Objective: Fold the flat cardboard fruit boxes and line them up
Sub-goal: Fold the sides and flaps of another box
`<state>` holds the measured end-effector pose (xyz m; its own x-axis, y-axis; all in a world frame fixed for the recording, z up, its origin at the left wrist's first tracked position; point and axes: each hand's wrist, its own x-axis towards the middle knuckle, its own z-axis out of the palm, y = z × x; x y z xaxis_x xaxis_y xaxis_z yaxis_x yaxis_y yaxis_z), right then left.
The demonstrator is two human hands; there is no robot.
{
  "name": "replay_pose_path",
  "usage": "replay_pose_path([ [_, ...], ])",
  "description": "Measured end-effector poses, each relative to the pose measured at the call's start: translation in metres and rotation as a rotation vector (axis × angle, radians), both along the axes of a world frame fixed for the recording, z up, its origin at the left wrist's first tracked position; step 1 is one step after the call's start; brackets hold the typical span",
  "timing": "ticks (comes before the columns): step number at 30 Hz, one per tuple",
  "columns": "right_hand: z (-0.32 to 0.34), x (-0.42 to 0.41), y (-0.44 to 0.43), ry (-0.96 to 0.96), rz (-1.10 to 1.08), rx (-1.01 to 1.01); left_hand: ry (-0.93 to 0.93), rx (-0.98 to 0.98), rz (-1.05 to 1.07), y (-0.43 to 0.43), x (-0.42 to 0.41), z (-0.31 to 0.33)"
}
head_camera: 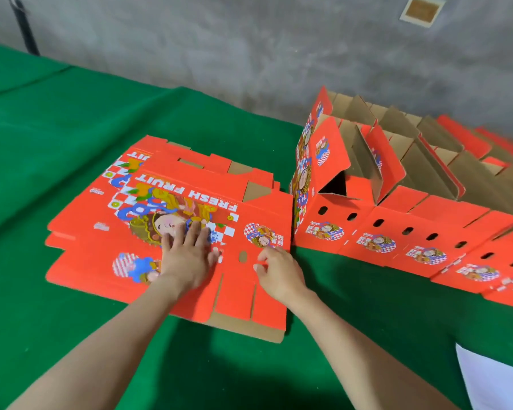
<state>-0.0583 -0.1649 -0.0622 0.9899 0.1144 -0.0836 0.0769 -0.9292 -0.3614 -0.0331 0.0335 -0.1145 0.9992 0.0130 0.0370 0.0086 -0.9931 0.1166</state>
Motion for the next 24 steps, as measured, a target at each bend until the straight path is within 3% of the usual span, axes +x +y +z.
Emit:
replay_pose_path([
  [3,-0.018,0.002,-0.016,0.036,-0.16,0.018,-0.205,-0.143,0.051,0.009,-0.005,0.018],
  [5,-0.03,0.002,-0.027,0.086,-0.358,0.255,-0.275,-0.249,0.178,0.03,-0.004,0.027],
  [8,-0.035,0.006,-0.036,0.148,-0.682,0.621,-0.173,-0.312,0.432,0.069,-0.005,0.027],
  [10,-0.033,0.009,-0.037,0.108,-0.781,0.712,-0.151,-0.373,0.543,0.086,-0.011,0.024],
  [14,-0.016,0.008,-0.036,-0.059,-0.745,0.763,-0.228,-0.504,0.622,0.101,-0.022,0.029],
  [18,0.007,-0.01,-0.048,-0.264,-0.594,0.994,-0.271,-0.552,0.709,0.099,-0.033,0.051],
  [20,0.014,-0.022,-0.068,-0.37,-0.516,1.061,-0.366,-0.768,0.584,0.095,-0.038,0.068],
  [22,0.02,-0.036,-0.097,-0.429,-0.451,1.091,-0.437,-1.108,0.397,0.089,-0.045,0.088],
  [24,0.023,-0.051,-0.13,-0.449,-0.423,1.089,-0.379,-1.446,0.264,0.077,-0.052,0.11],
])
